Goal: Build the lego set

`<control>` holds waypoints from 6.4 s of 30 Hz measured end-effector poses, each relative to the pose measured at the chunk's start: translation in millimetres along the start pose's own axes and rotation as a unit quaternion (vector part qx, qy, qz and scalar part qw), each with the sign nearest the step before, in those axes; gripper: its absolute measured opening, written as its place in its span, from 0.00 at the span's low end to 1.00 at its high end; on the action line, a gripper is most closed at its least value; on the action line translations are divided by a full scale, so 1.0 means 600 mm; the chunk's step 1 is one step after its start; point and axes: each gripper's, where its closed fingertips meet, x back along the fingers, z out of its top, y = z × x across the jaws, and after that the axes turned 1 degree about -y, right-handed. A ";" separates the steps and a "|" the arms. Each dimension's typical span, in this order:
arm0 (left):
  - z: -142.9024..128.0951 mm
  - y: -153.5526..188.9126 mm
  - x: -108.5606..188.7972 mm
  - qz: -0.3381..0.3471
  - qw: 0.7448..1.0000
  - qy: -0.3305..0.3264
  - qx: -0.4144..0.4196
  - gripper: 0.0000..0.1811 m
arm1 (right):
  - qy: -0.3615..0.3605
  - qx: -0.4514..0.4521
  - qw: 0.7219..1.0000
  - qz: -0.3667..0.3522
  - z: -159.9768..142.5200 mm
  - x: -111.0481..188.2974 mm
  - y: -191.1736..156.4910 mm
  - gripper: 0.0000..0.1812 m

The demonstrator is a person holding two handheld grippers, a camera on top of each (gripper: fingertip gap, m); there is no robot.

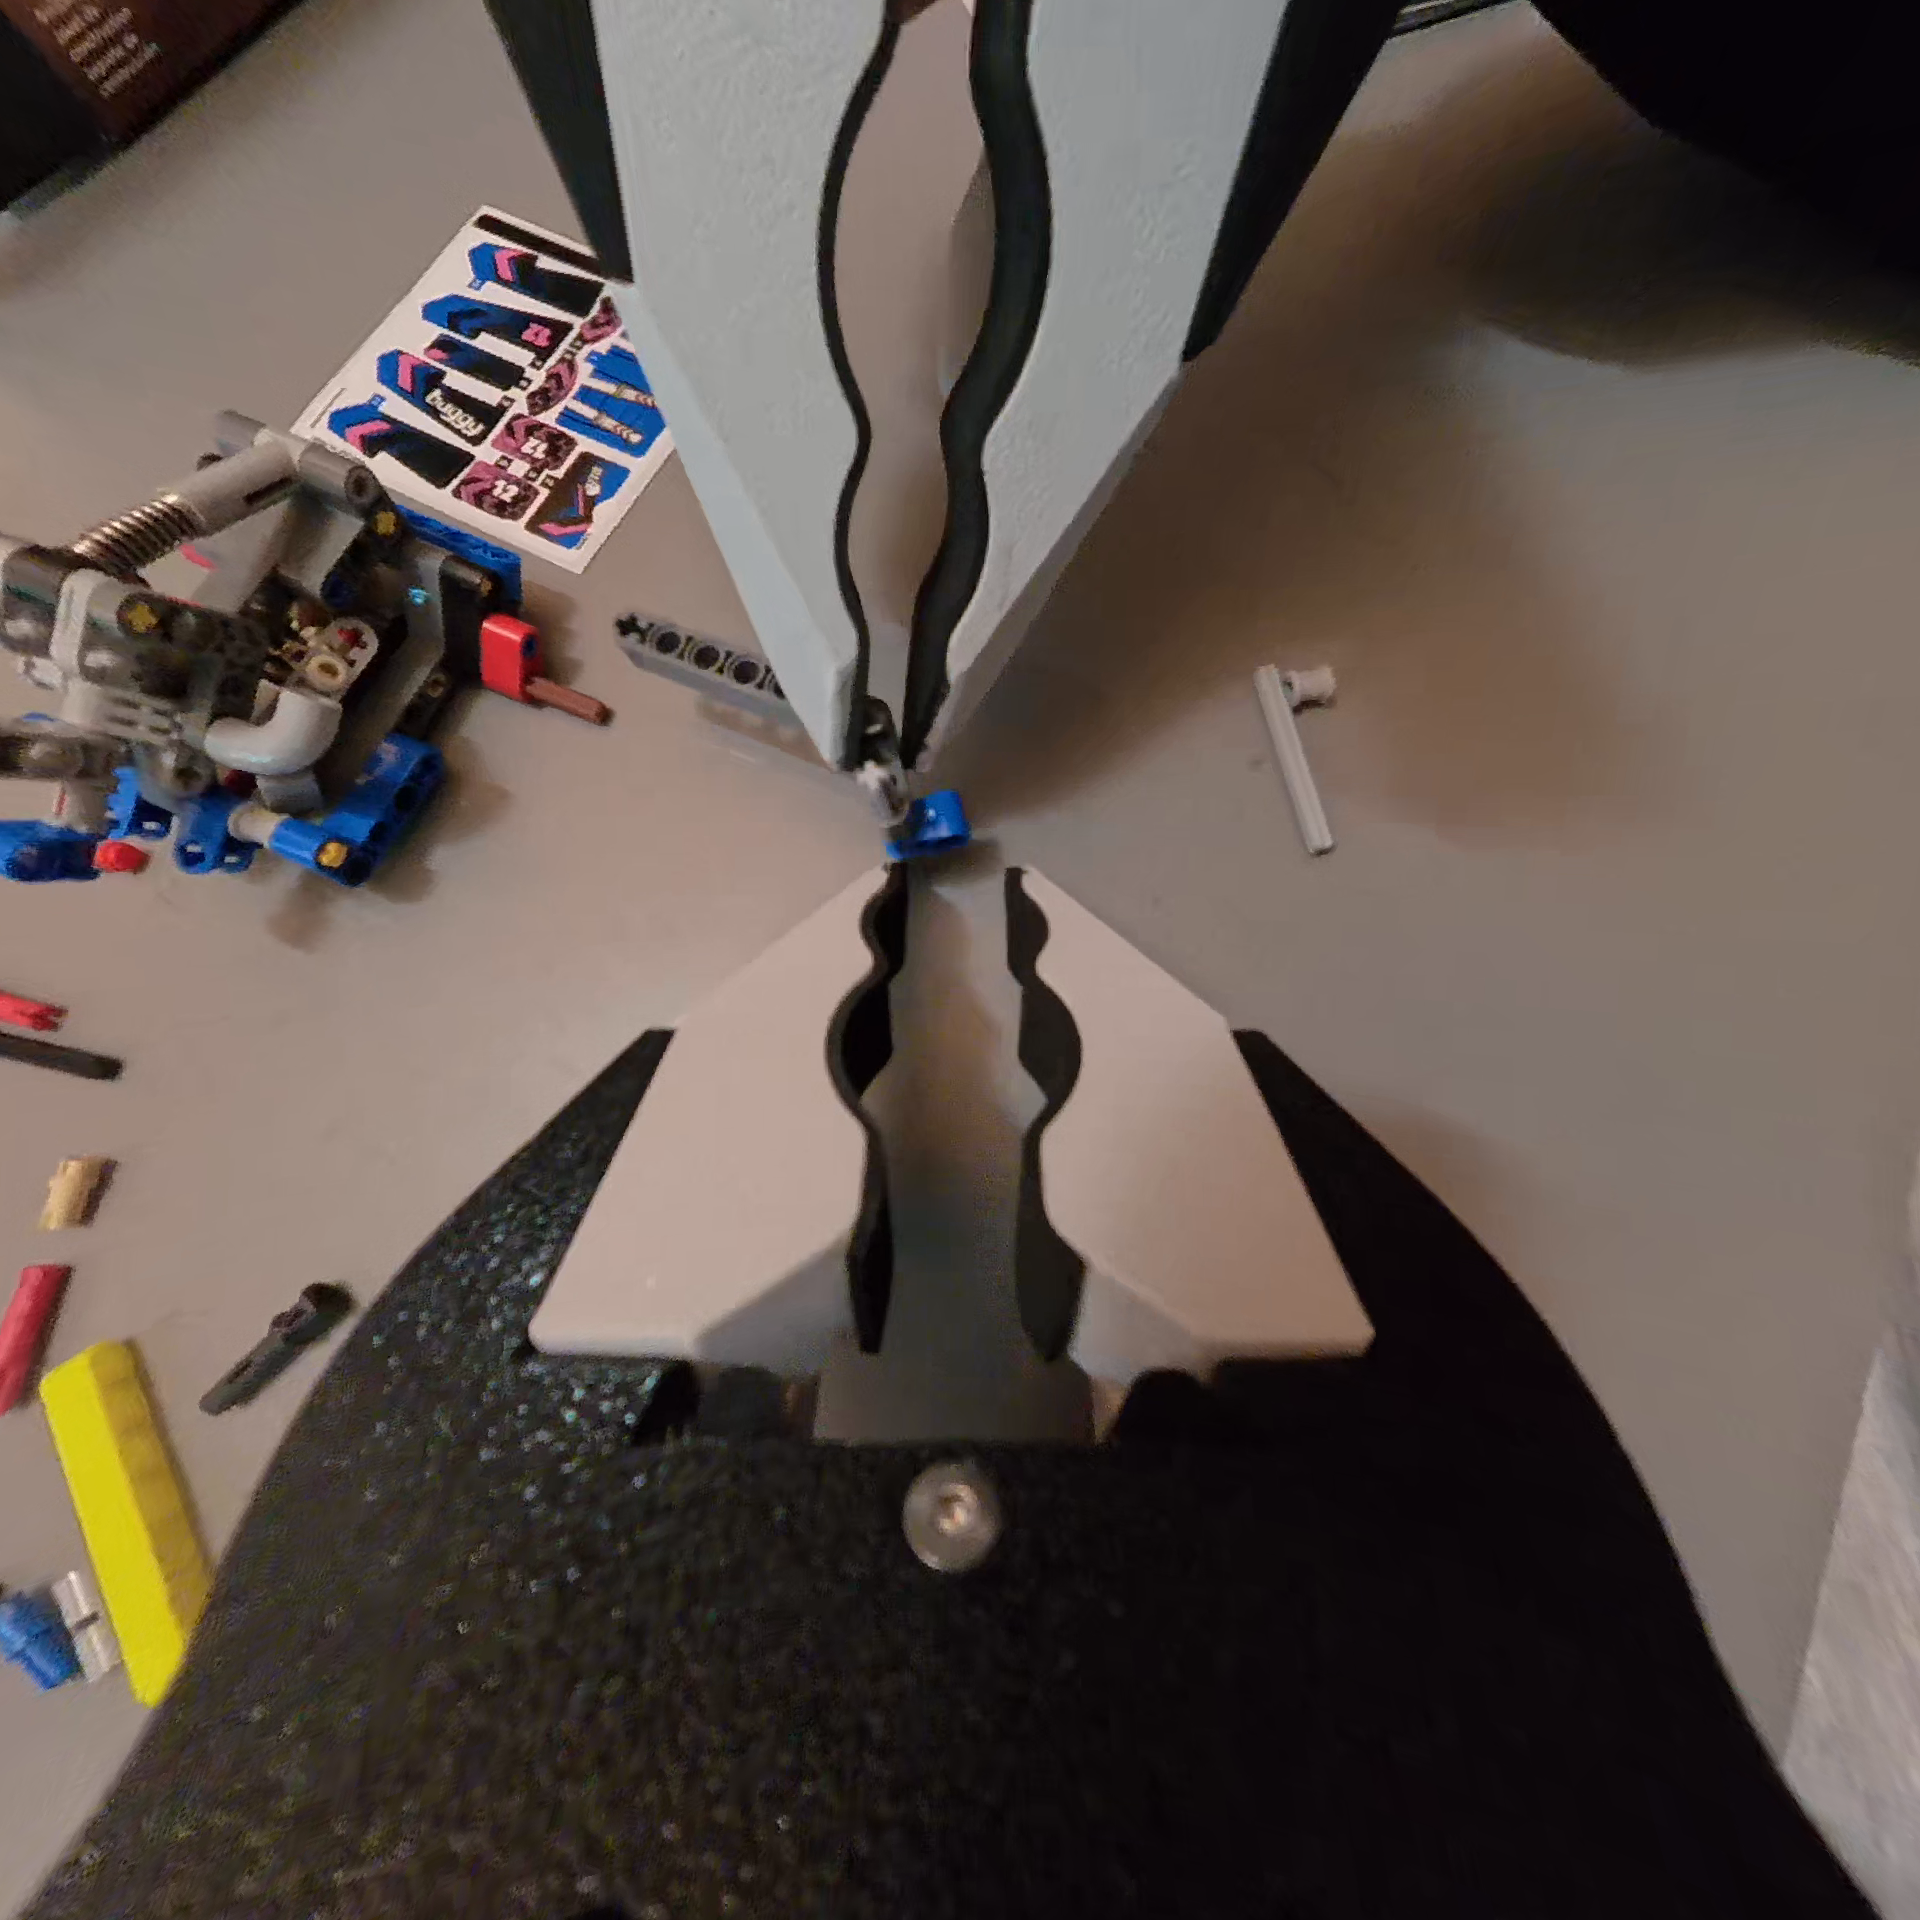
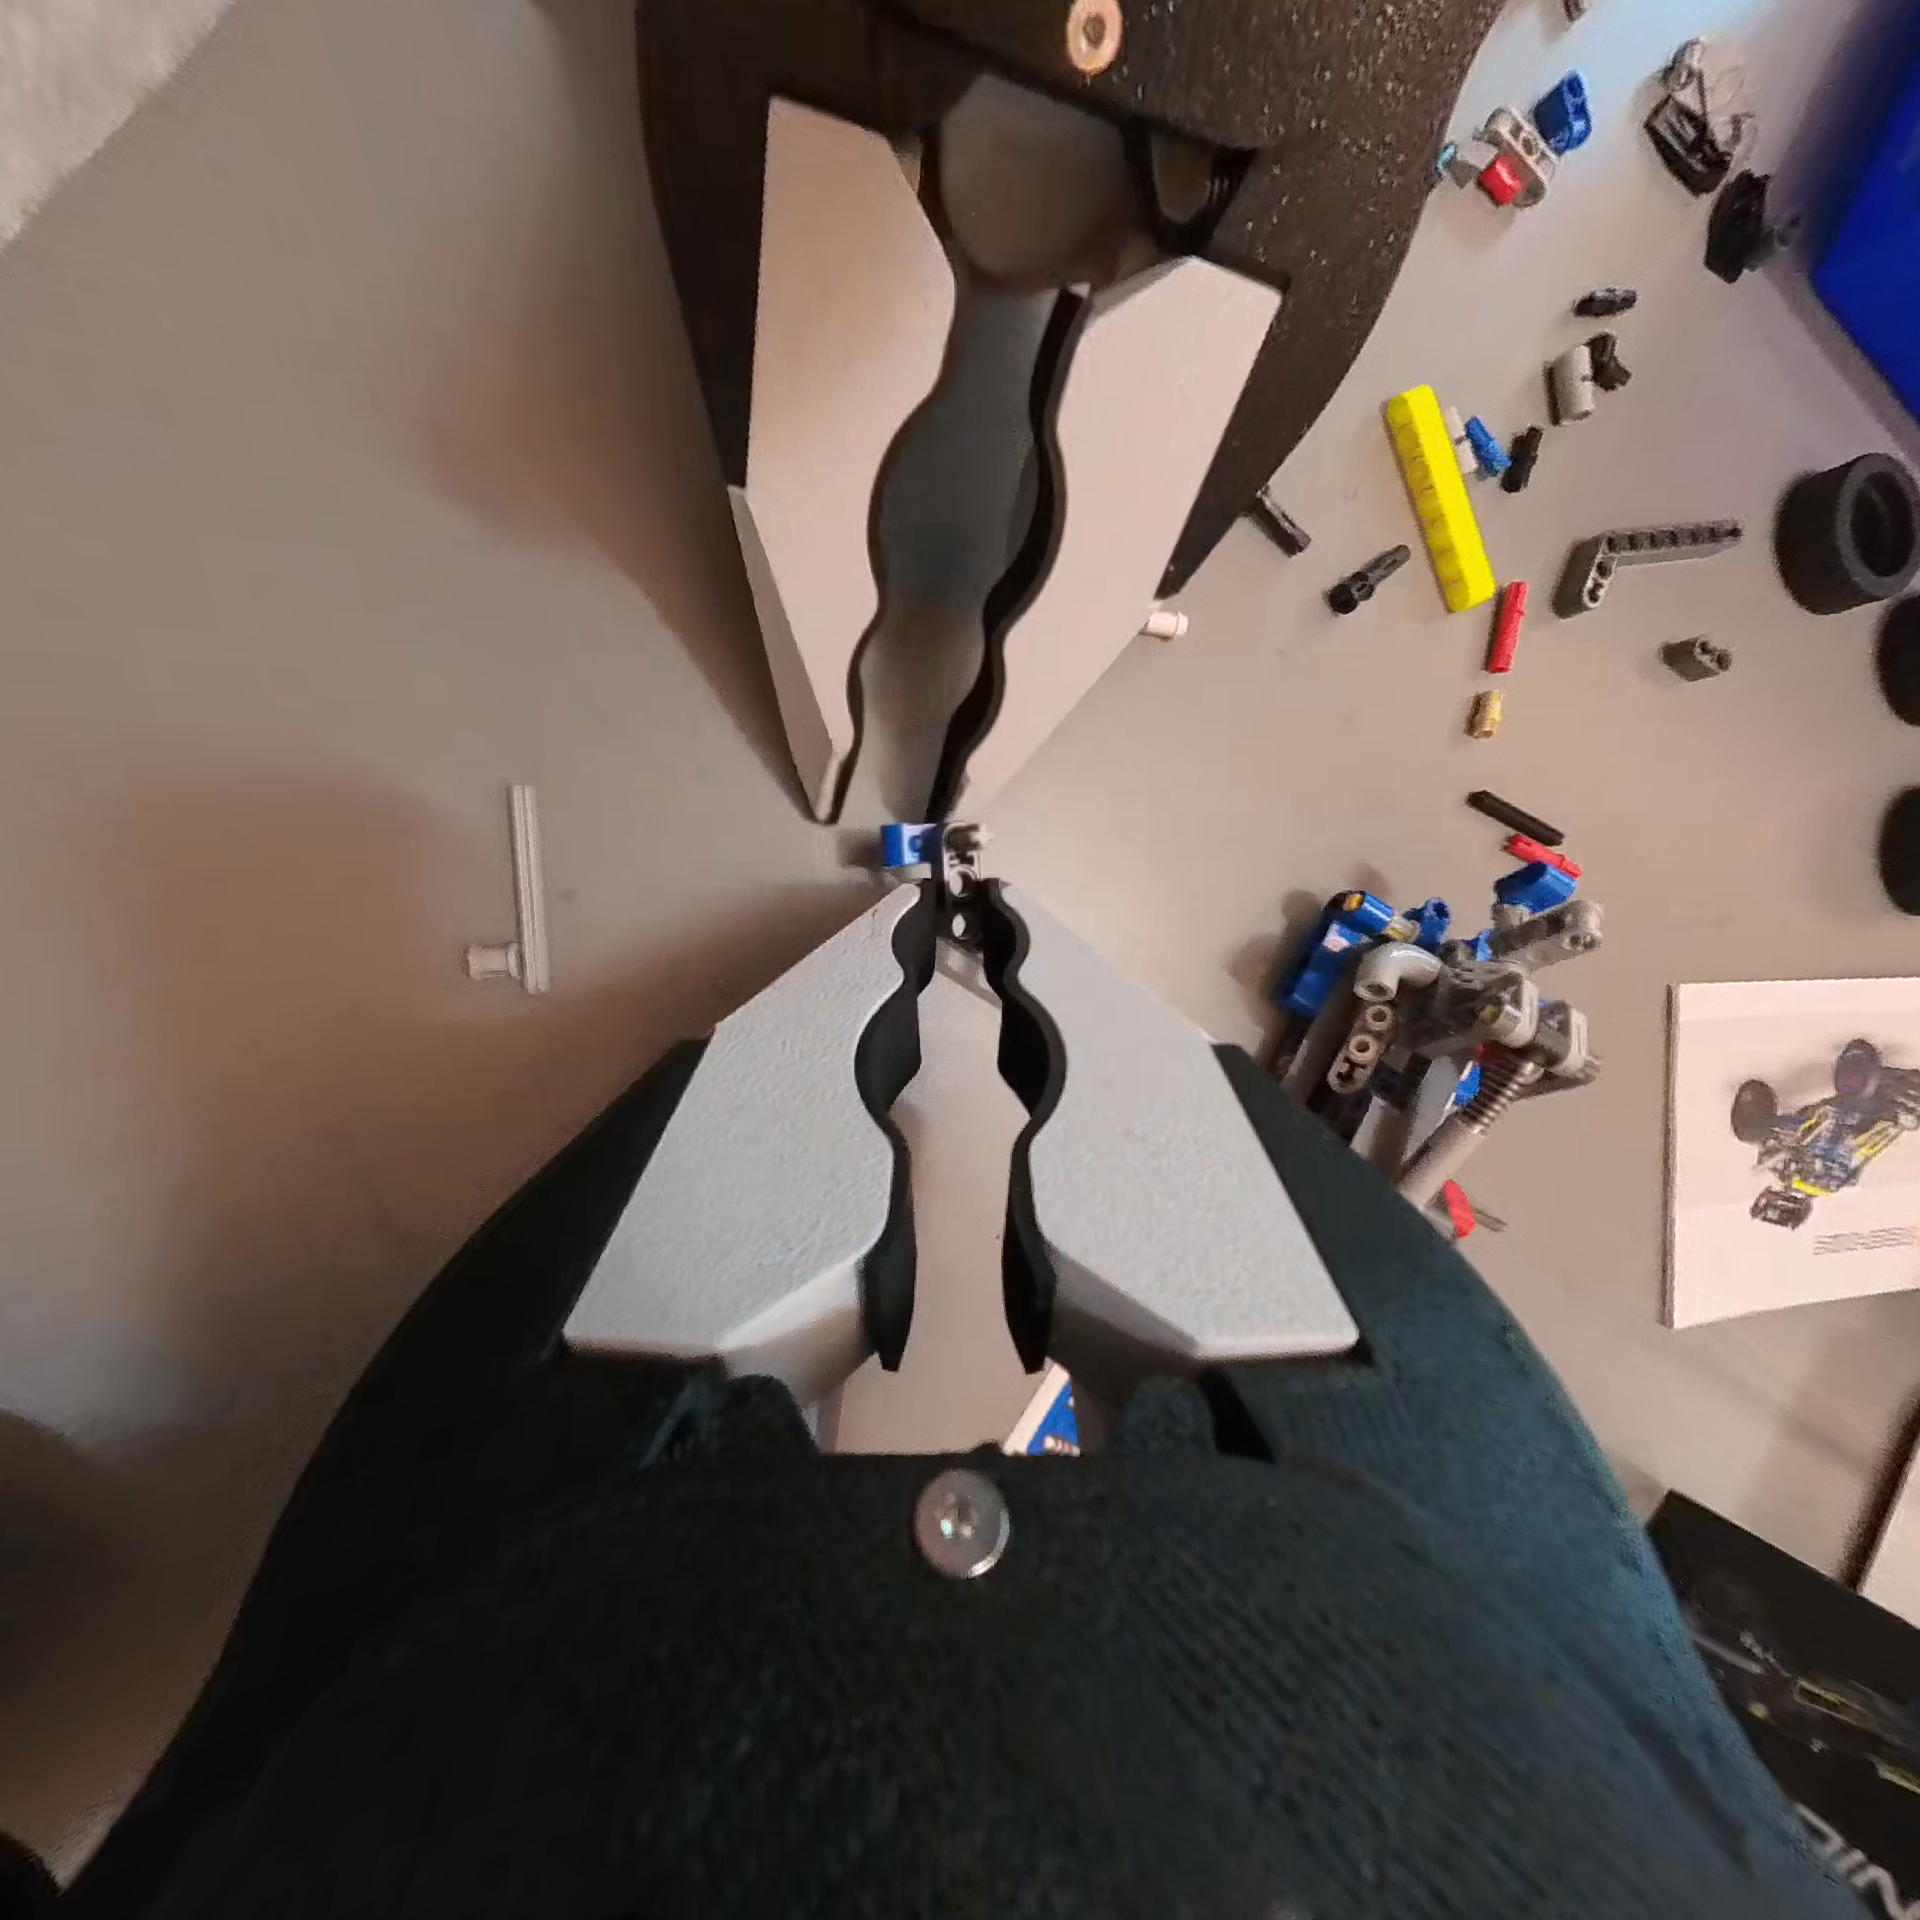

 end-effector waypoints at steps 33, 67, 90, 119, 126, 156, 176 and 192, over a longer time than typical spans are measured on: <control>-0.006 -0.009 0.003 -0.005 1.000 0.002 -0.001 0.01 | 0.066 0.031 0.997 0.003 0.003 -0.013 -0.013 0.03; 0.013 -0.017 0.041 0.049 0.998 0.043 -0.019 0.02 | 0.008 -0.027 0.999 0.033 -0.003 -0.021 -0.007 0.14; 0.042 -0.016 0.018 0.061 0.993 0.005 -0.104 0.01 | 0.064 -0.074 0.992 0.077 -0.003 -0.009 -0.019 0.04; 0.018 -0.029 0.049 -0.025 0.995 0.099 0.021 0.01 | 0.124 -0.145 0.980 0.062 0.034 -0.033 0.001 0.05; 0.012 -0.041 0.054 -0.036 0.993 0.098 0.061 0.01 | 0.151 -0.148 0.977 0.033 0.041 -0.035 0.017 0.04; -0.006 -0.029 0.081 -0.015 0.997 0.066 0.024 0.07 | 0.055 -0.140 0.988 0.047 0.051 -0.038 0.005 0.03; -0.011 -0.025 0.082 -0.043 0.994 0.083 0.052 0.00 | 0.030 -0.129 0.988 0.083 0.060 -0.042 0.011 0.03; -0.015 -0.020 0.016 -0.013 1.000 0.004 0.000 0.01 | -0.079 -0.135 0.980 0.124 0.014 -0.024 -0.007 0.03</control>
